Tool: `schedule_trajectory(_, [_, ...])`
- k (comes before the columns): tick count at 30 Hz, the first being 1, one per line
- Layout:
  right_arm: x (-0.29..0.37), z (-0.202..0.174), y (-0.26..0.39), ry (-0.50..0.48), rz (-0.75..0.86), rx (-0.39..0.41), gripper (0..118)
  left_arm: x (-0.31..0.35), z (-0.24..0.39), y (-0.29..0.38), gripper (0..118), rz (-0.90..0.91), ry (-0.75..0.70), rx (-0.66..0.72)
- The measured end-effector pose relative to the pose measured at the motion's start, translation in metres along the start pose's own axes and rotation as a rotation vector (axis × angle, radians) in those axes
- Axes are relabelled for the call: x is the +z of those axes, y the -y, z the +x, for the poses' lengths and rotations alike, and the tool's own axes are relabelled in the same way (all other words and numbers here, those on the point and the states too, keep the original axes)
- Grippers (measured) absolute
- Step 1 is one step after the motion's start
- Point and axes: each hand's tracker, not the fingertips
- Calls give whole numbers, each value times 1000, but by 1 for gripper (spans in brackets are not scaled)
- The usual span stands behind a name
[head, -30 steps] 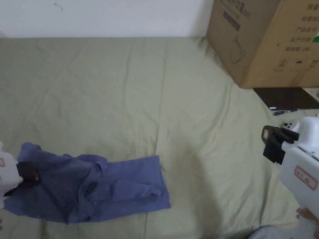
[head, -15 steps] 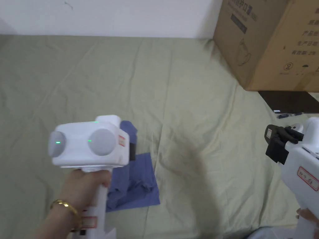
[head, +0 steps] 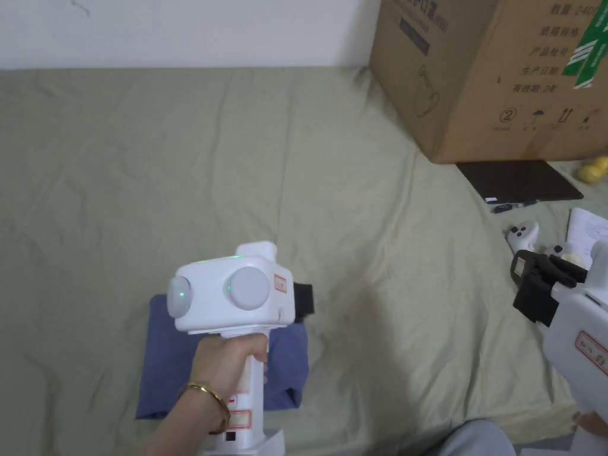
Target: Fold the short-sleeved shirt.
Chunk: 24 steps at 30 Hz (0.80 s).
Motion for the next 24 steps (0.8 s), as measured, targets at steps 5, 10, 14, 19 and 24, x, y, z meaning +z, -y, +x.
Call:
schedule_trajectory(5, [-1, -3, 1, -9, -1, 12, 0, -5, -9, 1, 0, 124, -63, -32])
schedule_trajectory(10, [-4, -9, 1, -20, -11, 1, 0, -61, 7, 30, 0, 3, -142, -212])
schedule_trajectory(14, [-2, -17, 1, -33, -18, -6, 0, -83, 11, 47, 0, 19, -214, -287])
schedule_trajectory(19, [-4, -34, 1, -69, -25, 12, 0, -68, 7, 39, 0, 26, -144, -234])
schedule_trajectory(24, [-13, -65, -3, -141, -4, 78, 0, 11, -12, 20, 0, 296, -39, -127])
